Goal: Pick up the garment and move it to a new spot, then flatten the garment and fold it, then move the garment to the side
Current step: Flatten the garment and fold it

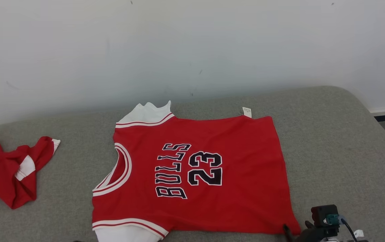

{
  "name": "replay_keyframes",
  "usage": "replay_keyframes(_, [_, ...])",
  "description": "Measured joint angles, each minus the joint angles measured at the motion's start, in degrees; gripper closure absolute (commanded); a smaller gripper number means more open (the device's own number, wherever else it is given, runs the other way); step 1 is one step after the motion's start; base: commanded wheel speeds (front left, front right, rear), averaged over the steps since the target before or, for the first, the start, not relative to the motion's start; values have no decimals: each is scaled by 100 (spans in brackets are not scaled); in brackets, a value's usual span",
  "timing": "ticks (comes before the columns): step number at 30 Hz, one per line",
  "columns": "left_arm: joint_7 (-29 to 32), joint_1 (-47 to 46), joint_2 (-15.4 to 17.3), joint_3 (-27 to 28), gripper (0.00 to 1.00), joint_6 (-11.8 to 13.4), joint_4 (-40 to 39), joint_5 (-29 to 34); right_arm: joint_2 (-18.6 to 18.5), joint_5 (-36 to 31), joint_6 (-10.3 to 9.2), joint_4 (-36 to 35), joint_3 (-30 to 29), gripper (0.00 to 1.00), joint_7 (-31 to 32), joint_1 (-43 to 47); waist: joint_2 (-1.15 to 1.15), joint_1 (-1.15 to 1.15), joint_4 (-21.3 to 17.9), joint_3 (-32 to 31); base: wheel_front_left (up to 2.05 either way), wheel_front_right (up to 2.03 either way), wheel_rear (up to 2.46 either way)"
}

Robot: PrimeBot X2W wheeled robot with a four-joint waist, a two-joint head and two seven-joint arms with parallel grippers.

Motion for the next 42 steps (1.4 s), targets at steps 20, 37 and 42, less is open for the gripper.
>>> replay_keyframes(20, [213, -135, -132, -36, 53, 8, 204, 0, 96, -37, 0, 499, -58, 0, 7, -148, 0, 0, 45, 144, 0, 0, 0])
replay_keyframes(37, [214, -231, -194, -47, 94, 8, 304, 0, 87, -130, 9, 743, 53, 18, -87, -281, 0, 0, 118, 179, 0, 0, 0])
replay_keyframes(42, [212, -242, -220, -45, 93, 8, 311, -1, 83, -133, 9, 815, 54, 57, -138, -314, 0, 0, 141, 172, 0, 0, 0])
